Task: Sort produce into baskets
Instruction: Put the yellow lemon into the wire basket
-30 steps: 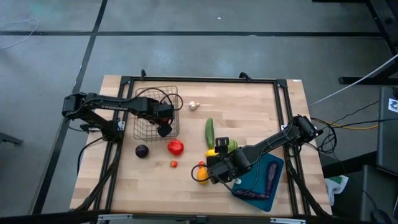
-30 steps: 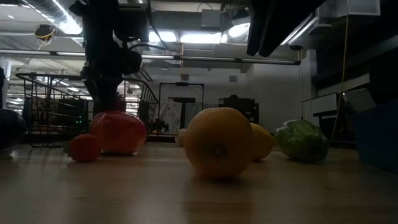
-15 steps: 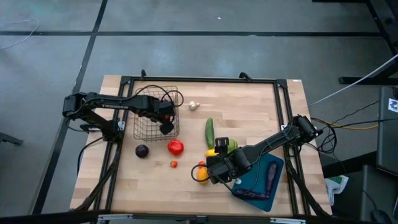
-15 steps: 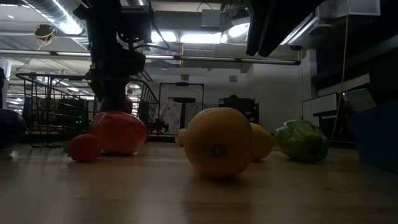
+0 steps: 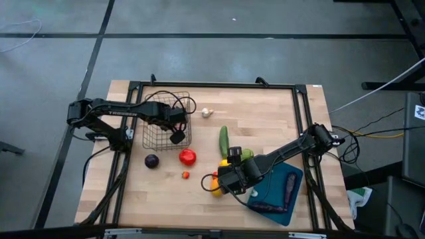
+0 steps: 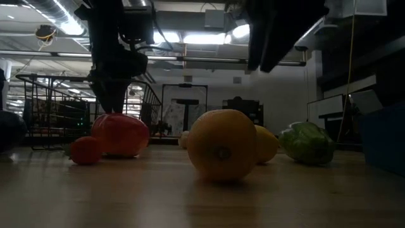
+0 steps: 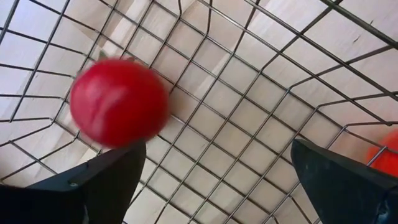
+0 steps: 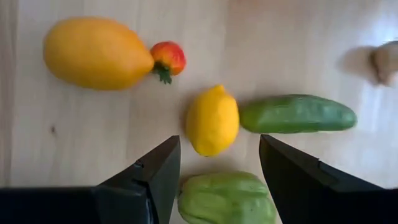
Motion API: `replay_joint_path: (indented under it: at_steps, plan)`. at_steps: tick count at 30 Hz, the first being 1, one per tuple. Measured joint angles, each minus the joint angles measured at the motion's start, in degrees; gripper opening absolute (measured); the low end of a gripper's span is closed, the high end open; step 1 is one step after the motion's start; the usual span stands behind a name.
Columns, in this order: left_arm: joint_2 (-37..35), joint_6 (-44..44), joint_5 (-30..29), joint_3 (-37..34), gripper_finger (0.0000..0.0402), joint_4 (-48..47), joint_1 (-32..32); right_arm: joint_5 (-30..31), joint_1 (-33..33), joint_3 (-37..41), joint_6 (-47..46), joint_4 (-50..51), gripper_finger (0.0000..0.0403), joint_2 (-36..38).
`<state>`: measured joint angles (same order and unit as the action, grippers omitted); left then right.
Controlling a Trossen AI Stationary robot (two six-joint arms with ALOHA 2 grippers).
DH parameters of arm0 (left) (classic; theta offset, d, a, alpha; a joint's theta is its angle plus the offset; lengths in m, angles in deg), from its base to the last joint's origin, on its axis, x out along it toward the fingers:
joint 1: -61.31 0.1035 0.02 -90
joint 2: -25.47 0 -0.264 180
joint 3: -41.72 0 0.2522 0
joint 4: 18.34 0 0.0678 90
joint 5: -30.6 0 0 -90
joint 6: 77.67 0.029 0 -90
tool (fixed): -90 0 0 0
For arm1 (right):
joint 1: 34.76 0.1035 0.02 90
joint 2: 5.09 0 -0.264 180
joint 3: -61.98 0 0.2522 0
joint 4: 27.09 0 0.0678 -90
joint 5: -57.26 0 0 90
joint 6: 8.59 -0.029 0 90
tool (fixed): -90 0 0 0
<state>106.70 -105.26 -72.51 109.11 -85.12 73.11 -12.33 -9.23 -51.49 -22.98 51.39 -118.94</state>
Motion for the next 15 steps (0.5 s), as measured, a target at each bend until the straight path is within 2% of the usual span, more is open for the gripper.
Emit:
replay_joint_path:
  at_steps: [10,15]
  plan:
    - [0.0,-0.1,0.5,0.0,0.0396,-0.3,0.0,-5.2,-4.4,0.0,4.2,-2.7,0.0216,-4.6]
    - [0.0,0.8,0.5,0.0,0.0396,-0.3,0.0,-5.6,-6.7,0.0,4.4,-2.8,0.0216,-6.4]
